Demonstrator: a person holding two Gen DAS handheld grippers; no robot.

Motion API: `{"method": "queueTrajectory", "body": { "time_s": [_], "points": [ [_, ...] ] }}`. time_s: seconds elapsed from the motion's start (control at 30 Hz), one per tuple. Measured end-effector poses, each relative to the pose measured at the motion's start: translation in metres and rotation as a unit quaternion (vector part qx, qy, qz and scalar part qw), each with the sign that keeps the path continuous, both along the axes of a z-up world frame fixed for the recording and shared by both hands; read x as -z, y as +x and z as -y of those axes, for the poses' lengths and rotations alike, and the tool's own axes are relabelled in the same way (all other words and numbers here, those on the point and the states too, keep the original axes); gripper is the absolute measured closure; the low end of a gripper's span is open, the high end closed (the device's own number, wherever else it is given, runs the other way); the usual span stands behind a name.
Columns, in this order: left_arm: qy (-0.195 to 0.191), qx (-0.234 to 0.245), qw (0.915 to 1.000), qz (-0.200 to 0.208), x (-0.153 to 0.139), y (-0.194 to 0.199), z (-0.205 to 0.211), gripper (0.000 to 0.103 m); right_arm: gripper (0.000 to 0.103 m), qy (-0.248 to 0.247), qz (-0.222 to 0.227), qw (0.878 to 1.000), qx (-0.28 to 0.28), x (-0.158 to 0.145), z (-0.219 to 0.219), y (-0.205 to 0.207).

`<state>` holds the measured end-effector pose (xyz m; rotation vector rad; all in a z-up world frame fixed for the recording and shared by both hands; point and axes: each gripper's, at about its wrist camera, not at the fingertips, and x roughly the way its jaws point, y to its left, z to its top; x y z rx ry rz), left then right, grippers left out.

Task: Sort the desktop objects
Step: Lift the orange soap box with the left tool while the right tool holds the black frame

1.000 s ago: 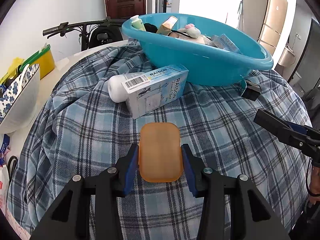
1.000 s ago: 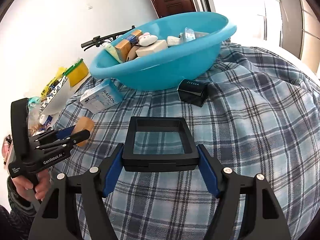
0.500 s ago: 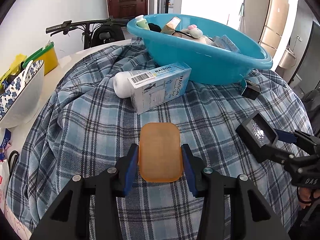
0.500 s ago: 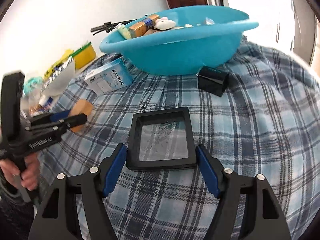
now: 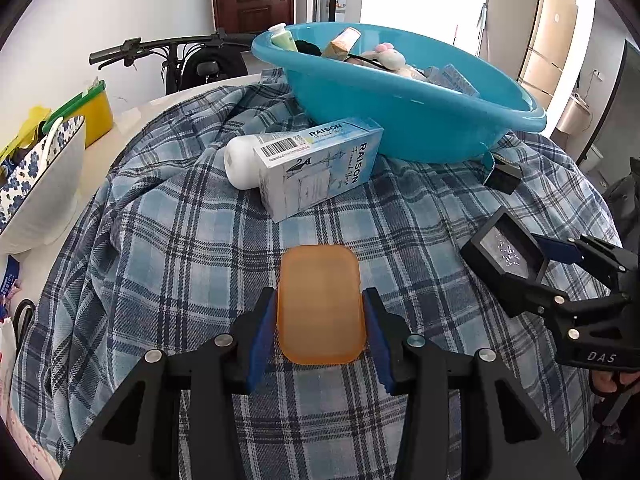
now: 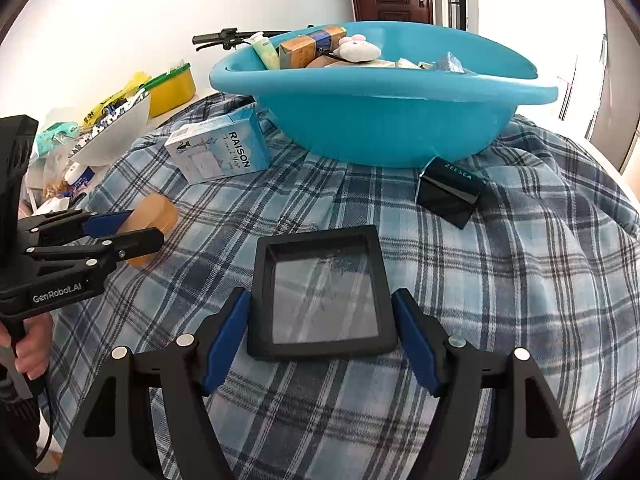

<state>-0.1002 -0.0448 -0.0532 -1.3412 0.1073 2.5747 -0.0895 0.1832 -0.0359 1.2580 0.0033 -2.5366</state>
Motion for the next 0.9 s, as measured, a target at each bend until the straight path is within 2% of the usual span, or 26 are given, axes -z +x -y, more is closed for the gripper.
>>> {"method": "queueTrajectory", "body": {
  "time_s": [0.27,0.5,0.63,0.9],
  "points": [
    [0.004,-0.005,1.0000,0.003,0.001,-0.002,0.004,0.058,0.034,0.047,-0.012,0.999,-0.010,0.002,0.011,0.000],
    [0.003,-0.008,1.0000,-0.001,0.000,-0.001,0.005,0.058,0.034,0.040,-0.009,0.999,0.020,0.000,0.000,0.004],
    [-0.016,-0.019,0.9994,-0.023,-0.007,0.007,0.001,0.058,0.034,0.046,-0.010,0.998,0.043,-0.003,-0.004,0.006],
    [0.007,-0.023,0.9994,-0.024,-0.015,0.018,-0.006,0.058,0.034,0.036,-0.025,0.997,0.065,-0.015,-0.012,0.014]
  ]
}}
